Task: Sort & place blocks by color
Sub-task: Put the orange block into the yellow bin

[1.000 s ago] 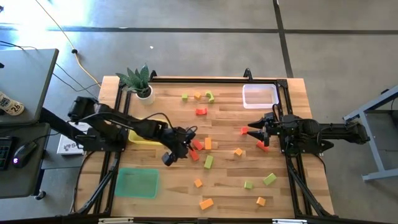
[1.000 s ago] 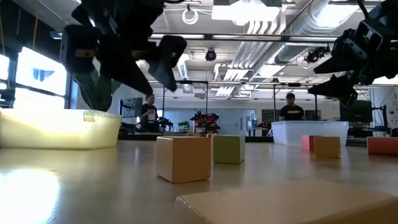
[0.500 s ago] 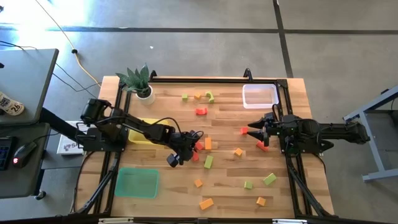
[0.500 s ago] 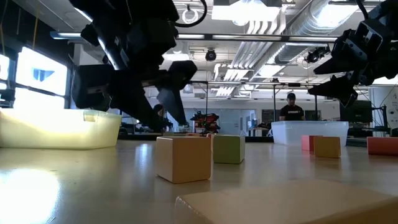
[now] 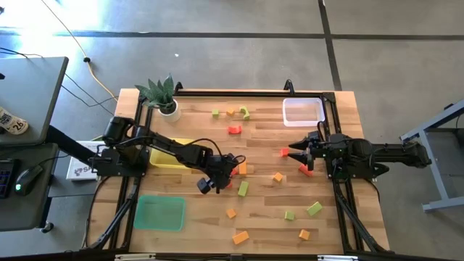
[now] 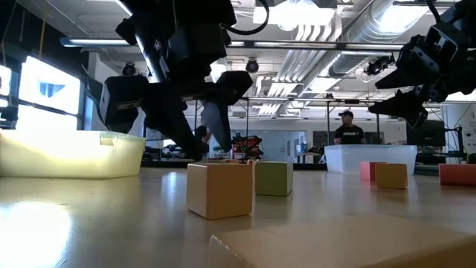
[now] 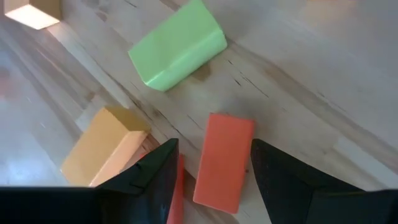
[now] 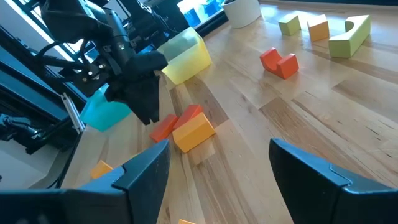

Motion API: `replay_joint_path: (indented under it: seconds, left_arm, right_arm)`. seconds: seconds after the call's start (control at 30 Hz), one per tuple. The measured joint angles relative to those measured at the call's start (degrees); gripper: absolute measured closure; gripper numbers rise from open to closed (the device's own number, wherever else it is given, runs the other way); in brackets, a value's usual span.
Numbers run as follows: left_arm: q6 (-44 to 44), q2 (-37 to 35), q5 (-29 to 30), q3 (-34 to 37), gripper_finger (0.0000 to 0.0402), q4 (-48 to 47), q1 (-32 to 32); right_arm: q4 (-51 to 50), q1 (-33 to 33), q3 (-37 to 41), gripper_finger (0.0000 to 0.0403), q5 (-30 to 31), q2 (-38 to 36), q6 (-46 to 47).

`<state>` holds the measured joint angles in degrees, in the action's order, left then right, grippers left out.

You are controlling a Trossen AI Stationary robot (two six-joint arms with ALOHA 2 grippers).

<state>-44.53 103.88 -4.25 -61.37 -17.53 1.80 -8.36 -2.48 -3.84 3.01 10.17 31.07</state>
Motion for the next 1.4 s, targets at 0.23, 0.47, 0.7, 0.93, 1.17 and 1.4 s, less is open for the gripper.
replay_joint_path:
  seconds: [0.23, 0.47, 0.7, 0.93, 1.17, 1.4]
  left_arm:
    - [-0.7, 1.1, 0.0, 0.1, 0.0211, -1.2, 0.0]
    - [0.2, 4.2, 1.0, -0.1, 0.0211, 1.1, 0.0]
    - [1.3, 5.0, 1.9, -0.1, 0.0211, 1.0, -0.3]
    - [2.7, 5.0, 1.7, -0.1, 0.0214, 0.8, -0.3]
    - [4.0, 5.1, -0.2, 0.0, 0.0267, 0.4, -0.4]
    - [7.9, 4.9, -0.1, -0.1, 0.0310, -0.3, -0.4]
  right_arm:
    - [0.0, 0.0, 0.0, 0.0144, 0.0, 0.0, 0.0]
    - [0.0, 0.0, 0.0, 0.0144, 0.0, 0.5, 0.0]
    - [0.0, 0.0, 0.0, 0.0144, 0.0, 0.9, 0.0]
    - [0.0, 0.0, 0.0, 0.0144, 0.0, 1.0, 0.0]
    - [0.0, 0.0, 0.0, 0.0144, 0.0, 1.0, 0.0]
    - [0.0, 0.0, 0.0, 0.0144, 0.0, 1.0, 0.0]
